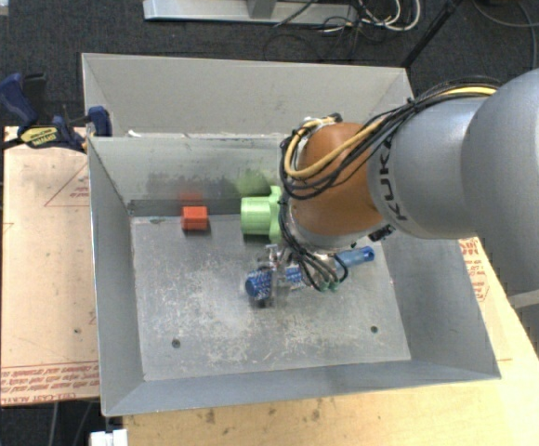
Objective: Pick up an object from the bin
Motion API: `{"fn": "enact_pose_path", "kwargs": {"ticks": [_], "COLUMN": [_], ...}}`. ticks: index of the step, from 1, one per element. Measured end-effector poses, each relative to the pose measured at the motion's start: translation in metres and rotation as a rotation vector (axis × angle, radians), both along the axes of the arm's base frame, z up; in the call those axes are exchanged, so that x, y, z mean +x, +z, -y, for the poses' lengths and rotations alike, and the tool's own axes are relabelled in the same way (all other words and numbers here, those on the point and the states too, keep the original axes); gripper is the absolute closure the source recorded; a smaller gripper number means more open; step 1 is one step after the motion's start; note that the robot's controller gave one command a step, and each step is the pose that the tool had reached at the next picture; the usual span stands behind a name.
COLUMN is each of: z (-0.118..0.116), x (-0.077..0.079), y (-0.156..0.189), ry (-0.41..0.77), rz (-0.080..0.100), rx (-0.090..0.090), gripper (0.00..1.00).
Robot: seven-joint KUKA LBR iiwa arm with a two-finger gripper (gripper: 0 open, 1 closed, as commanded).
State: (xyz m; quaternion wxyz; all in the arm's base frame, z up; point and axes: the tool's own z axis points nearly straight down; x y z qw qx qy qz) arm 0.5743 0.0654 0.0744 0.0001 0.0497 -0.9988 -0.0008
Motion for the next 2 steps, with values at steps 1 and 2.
{"fn": "enact_pose_path", "kwargs": {"ticks": [1, 2], "z": [0.005, 0.014], "x": [0.006, 0.009], "y": [0.125, 0.205], "ry": [-0.018, 0.258], "rz": [0.01, 0.008], "rx": [0.0, -0.001], "gripper": [1.0, 1.0]}}
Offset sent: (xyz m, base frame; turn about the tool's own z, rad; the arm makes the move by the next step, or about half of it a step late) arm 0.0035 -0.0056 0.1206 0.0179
